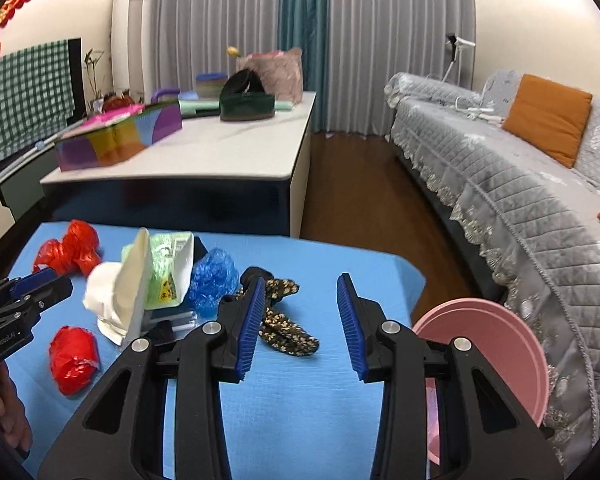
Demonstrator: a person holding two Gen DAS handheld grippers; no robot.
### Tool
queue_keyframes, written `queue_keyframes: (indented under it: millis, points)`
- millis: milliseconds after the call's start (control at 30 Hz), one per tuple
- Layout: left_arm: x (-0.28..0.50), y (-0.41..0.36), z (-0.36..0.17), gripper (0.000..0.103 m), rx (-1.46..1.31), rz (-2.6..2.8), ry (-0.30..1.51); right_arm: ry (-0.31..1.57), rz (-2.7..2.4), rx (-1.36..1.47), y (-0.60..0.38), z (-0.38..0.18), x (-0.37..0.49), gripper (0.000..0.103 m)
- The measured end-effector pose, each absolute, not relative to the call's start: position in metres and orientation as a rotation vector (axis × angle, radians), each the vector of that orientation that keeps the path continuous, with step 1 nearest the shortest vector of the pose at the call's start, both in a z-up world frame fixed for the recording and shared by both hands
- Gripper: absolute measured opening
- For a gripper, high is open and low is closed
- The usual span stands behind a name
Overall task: Collect trash
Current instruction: 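Reach the left tool to the white paper bag while the right tool grasps the scrunchie, then grasp the white paper bag with the left tool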
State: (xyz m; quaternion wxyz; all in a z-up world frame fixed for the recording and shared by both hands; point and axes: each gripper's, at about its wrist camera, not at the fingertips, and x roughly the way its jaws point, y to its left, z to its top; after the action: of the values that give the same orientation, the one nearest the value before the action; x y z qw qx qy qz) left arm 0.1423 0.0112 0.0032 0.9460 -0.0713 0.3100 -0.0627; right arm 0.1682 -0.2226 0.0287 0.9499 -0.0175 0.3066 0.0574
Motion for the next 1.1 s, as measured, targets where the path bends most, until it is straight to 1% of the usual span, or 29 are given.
queue_keyframes:
  millis: [133, 233, 300, 367, 433, 533, 600, 700, 733, 767, 800, 867, 967, 1100]
  points:
    - [0.156, 0.017, -0.011, 0.044, -0.161, -0.113, 0.667, 0.682, 0.137, -0.033, -0.219, 0.010, 0.186, 0.039]
    - [0.165, 0.024, -0.019, 0.054, -0.186, -0.089, 0.695, 0.731, 0.163, -0.012, -0.218, -0.001, 0.200, 0.040]
    - [0.170, 0.030, -0.024, 0.054, -0.228, -0.088, 0.715, 0.772, 0.194, -0.001, -0.215, -0.010, 0.209, 0.043]
    - [0.173, 0.032, -0.028, 0.055, -0.253, -0.100, 0.728, 0.785, 0.205, -0.015, -0.209, -0.015, 0.212, 0.051]
    - [0.175, 0.031, -0.033, 0.055, -0.260, -0.121, 0.739, 0.804, 0.221, -0.037, -0.203, -0.021, 0.216, 0.053]
    - [0.176, 0.027, -0.037, 0.055, -0.263, -0.146, 0.753, 0.831, 0.224, -0.056, -0.197, -0.029, 0.223, 0.053]
    - [0.178, 0.025, -0.039, 0.054, -0.268, -0.163, 0.758, 0.845, 0.223, -0.063, -0.196, -0.032, 0.225, 0.050]
    - [0.180, 0.023, -0.040, 0.054, -0.265, -0.179, 0.763, 0.874, 0.228, -0.086, -0.194, -0.038, 0.226, 0.037]
    - [0.180, 0.023, -0.040, 0.050, -0.268, -0.181, 0.762, 0.880, 0.231, -0.092, -0.193, -0.039, 0.226, 0.030]
    - [0.180, 0.024, -0.040, 0.044, -0.270, -0.179, 0.761, 0.886, 0.231, -0.100, -0.192, -0.040, 0.226, 0.023]
    - [0.182, 0.024, -0.039, 0.042, -0.273, -0.181, 0.762, 0.889, 0.231, -0.107, -0.192, -0.041, 0.226, 0.019]
    - [0.181, 0.024, -0.038, 0.030, -0.275, -0.186, 0.758, 0.890, 0.239, -0.108, -0.192, -0.040, 0.225, 0.008]
    - [0.179, 0.021, -0.034, 0.019, -0.260, -0.191, 0.741, 0.880, 0.238, -0.102, -0.195, -0.036, 0.222, 0.006]
    - [0.172, 0.019, -0.025, 0.014, -0.240, -0.198, 0.711, 0.858, 0.241, -0.098, -0.198, -0.028, 0.216, 0.005]
